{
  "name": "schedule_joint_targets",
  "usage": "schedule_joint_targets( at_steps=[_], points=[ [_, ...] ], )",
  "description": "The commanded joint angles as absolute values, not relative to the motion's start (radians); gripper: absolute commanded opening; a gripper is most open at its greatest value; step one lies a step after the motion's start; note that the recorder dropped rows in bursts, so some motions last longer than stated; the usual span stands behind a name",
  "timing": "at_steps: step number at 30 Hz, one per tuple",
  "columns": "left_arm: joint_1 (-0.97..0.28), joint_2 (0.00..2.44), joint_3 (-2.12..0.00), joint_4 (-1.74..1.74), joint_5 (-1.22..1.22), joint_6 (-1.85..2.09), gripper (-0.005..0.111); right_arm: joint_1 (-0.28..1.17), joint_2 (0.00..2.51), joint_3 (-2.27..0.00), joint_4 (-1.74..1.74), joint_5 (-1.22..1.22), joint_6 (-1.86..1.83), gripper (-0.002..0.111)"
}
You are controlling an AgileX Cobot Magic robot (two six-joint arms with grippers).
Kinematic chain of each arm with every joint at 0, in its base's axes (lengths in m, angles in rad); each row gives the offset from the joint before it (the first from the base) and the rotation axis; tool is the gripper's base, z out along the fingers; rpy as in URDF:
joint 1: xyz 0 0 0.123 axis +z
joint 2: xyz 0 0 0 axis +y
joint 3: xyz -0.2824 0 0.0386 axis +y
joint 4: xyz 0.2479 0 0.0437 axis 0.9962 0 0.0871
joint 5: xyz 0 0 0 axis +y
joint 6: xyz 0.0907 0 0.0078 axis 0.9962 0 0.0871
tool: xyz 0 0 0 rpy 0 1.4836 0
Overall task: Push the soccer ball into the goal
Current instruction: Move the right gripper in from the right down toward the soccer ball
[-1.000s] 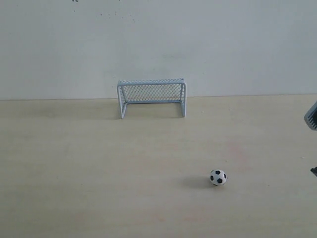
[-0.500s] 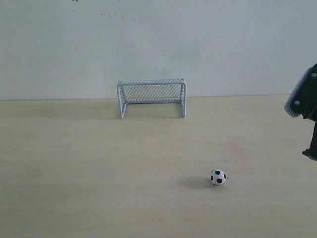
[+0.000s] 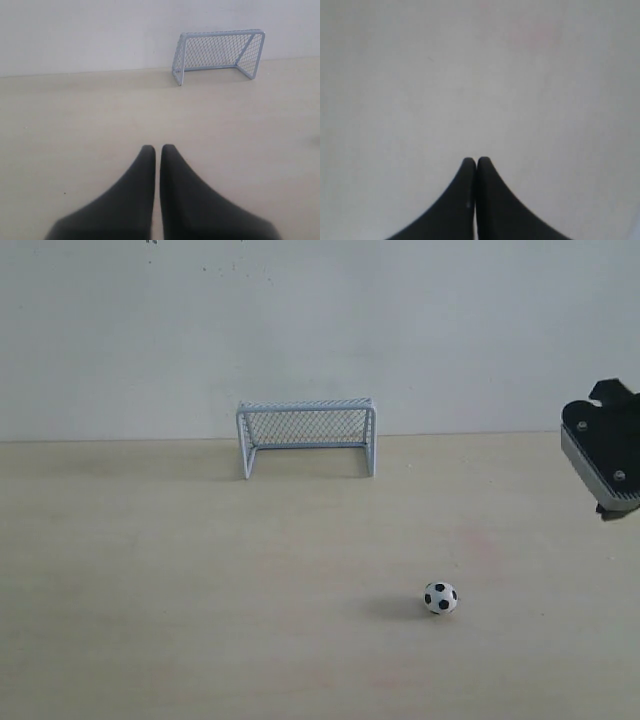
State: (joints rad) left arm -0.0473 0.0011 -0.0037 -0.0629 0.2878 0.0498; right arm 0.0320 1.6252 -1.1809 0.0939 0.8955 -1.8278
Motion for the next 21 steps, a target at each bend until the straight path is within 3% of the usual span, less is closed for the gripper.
schedule_joint_targets(
  at_steps=[1,7,21],
  points=[
    [-0.043,0.0,0.0,-0.07,0.285,0.053,0.004,0.028,1.628,-1.189,0.239,1.113,-1.936,0.0],
    [-0.043,0.0,0.0,-0.07,0.285,0.053,0.004,0.028,1.628,-1.189,0.406,1.127,-1.896,0.0],
    [-0.043,0.0,0.0,-0.07,0.285,0.053,0.004,0.031,1.766,-1.188,0.355,1.118,-2.057,0.0]
  ],
)
